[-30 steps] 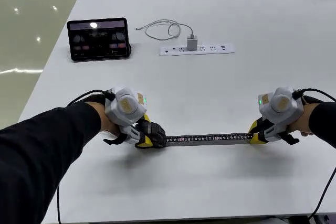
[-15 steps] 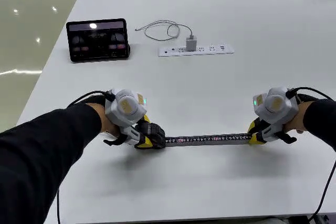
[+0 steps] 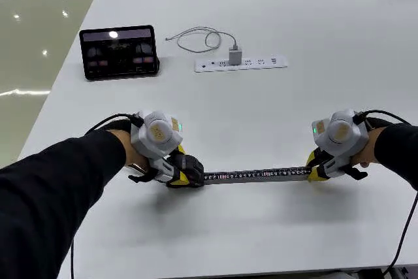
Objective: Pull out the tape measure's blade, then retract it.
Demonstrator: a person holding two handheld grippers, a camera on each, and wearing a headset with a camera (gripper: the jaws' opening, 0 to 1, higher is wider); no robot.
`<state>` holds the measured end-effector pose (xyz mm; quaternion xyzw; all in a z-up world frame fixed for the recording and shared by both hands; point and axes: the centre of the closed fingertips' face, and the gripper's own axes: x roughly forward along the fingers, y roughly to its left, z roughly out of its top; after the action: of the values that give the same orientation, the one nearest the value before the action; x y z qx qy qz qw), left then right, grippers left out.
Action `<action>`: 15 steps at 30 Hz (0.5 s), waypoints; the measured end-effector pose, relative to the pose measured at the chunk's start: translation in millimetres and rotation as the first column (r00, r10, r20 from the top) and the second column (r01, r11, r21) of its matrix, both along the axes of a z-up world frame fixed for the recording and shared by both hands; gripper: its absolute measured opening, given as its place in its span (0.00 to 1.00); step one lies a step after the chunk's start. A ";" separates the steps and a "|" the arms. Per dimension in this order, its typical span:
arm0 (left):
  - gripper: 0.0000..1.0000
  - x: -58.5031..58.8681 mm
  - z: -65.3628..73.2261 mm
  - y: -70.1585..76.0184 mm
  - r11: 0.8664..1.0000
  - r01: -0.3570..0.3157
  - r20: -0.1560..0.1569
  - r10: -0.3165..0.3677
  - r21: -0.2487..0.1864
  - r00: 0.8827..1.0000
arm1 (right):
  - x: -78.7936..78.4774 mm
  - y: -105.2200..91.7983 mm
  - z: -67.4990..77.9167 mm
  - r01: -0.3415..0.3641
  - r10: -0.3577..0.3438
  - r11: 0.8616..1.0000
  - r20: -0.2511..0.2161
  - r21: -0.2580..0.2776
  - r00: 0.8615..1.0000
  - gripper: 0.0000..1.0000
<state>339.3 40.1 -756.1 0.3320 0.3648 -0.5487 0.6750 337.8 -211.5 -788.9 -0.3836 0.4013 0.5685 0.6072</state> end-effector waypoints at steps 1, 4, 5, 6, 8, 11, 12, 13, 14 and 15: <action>0.32 -0.1 -0.4 -0.1 1.000 -0.005 0.003 0.004 0.003 1.000 | 0.0 0.0 0.3 -0.003 0.003 1.000 0.008 -0.001 1.000 0.13; 0.32 -0.1 -1.3 -0.1 1.000 -0.005 0.017 0.005 0.010 1.000 | 0.0 -0.2 1.0 -0.025 0.025 1.000 0.033 -0.003 0.999 0.14; 0.32 0.2 -1.4 0.1 1.000 -0.007 0.019 0.007 0.010 1.000 | -0.5 -0.9 1.0 -0.020 0.020 1.000 0.027 -0.006 0.999 0.15; 0.32 0.1 -1.4 0.1 1.000 -0.006 0.020 0.006 0.009 1.000 | -1.7 -0.9 1.1 -0.018 0.018 1.000 0.021 -0.004 1.000 0.17; 0.32 0.0 -1.1 0.2 1.000 -0.006 0.021 0.006 0.004 1.000 | -3.5 -3.1 1.6 -0.025 0.025 1.000 0.018 -0.002 1.000 0.20; 0.32 -0.3 -1.2 0.0 1.000 -0.008 0.019 0.008 0.000 1.000 | -5.8 -6.9 3.1 -0.001 0.001 1.000 -0.001 0.005 1.000 0.23; 0.32 -0.3 -1.2 0.0 1.000 -0.009 0.018 0.010 -0.001 1.000 | -6.7 -7.2 3.4 0.007 -0.007 1.000 -0.008 0.007 1.000 0.25; 0.32 0.0 -1.1 0.0 1.000 -0.013 0.016 0.013 -0.005 1.000 | -8.0 -8.3 4.1 0.013 -0.013 1.000 -0.015 0.013 1.000 0.28; 0.32 0.2 -1.1 0.1 1.000 -0.016 0.013 0.016 -0.007 1.000 | -7.7 -9.7 4.9 0.018 -0.018 1.000 -0.012 0.013 1.000 0.29; 0.32 0.4 -1.2 0.1 1.000 -0.015 0.013 0.015 -0.008 1.000 | -7.5 -11.0 5.3 0.022 -0.022 1.000 -0.011 0.012 1.000 0.30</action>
<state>339.7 40.2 -757.3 0.3304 0.3606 -0.5428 0.6827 330.3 -222.5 -783.6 -0.3722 0.4054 0.5664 0.6134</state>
